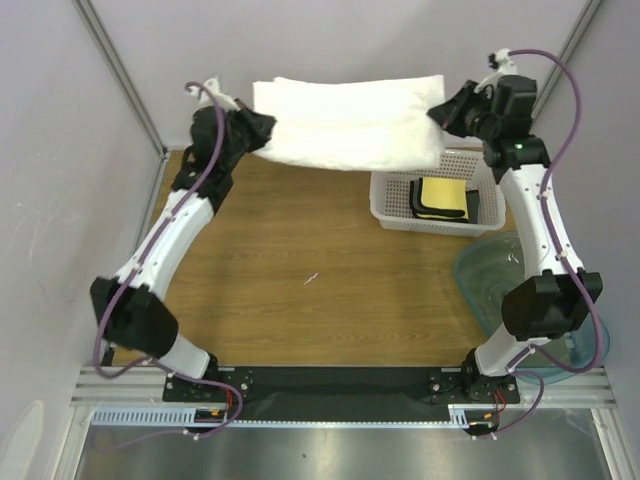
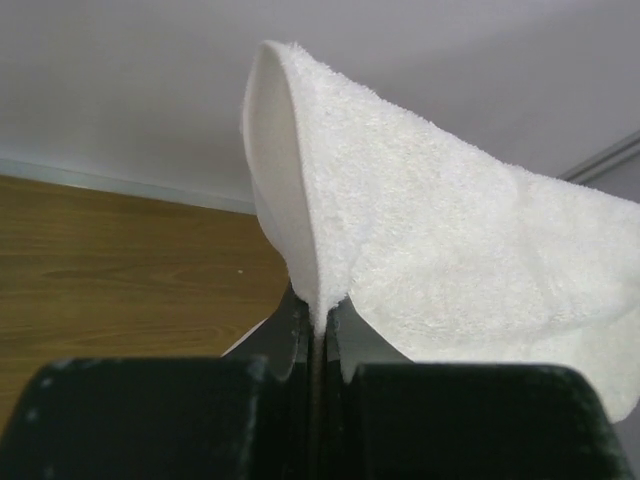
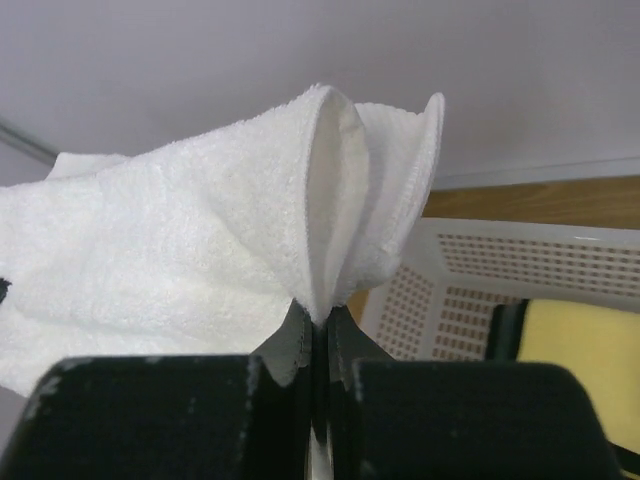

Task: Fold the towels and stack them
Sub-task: Neatly place the folded towel into the bin

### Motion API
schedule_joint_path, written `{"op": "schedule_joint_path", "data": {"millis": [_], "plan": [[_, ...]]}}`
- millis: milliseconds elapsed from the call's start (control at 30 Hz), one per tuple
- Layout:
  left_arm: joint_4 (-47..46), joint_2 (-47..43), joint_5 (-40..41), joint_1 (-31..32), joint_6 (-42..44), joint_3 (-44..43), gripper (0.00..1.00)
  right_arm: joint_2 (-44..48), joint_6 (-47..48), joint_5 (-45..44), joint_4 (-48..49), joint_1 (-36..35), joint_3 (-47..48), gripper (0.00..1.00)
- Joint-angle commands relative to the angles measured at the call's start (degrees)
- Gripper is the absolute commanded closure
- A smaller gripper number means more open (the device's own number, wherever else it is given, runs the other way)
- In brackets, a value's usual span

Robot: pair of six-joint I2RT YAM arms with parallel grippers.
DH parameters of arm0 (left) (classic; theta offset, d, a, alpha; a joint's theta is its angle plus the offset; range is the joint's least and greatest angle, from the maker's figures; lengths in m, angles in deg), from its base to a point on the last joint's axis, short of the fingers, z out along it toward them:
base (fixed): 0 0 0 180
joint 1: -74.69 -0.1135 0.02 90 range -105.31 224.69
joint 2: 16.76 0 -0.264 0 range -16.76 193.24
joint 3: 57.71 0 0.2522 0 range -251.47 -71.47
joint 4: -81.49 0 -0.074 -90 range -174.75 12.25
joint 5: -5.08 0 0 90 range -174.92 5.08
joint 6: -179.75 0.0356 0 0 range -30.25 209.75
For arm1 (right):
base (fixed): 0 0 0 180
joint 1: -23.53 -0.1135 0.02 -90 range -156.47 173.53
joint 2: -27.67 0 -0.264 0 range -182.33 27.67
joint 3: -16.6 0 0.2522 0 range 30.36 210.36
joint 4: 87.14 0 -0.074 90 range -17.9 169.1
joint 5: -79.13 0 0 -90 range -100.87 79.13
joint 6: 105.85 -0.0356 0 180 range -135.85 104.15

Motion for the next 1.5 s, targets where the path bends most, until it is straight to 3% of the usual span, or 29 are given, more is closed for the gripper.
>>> {"op": "schedule_joint_path", "data": {"millis": [0, 167, 367, 467, 767, 1467], "plan": [[3.4, 8.3, 2.7, 3.3, 1.1, -7.3, 0.99, -2.0, 3.6, -2.0, -5.3, 7.6, 2.7, 1.0], [4.2, 20.4, 3.6, 8.6, -1.0, -18.3, 1.0, -4.5, 8.5, -1.6, -7.0, 15.0, 3.6, 1.0], [9.4, 36.3, 4.1, 14.0, -2.8, -40.5, 1.0, -10.4, 14.4, -0.9, -9.4, 19.6, 6.6, 1.0], [11.4, 42.4, 4.8, 15.7, -4.1, -46.6, 1.0, -12.8, 14.1, 1.2, -8.4, 22.7, 6.9, 1.0], [11.0, 44.9, 4.7, 16.9, -10.1, -42.8, 1.0, -17.9, 17.1, 0.0, -12.1, 26.5, 10.2, 1.0], [11.0, 50.2, 7.2, 20.1, -11.1, -37.7, 1.0, -23.2, 19.0, 0.4, -11.3, 26.8, 6.1, 1.0]]}}
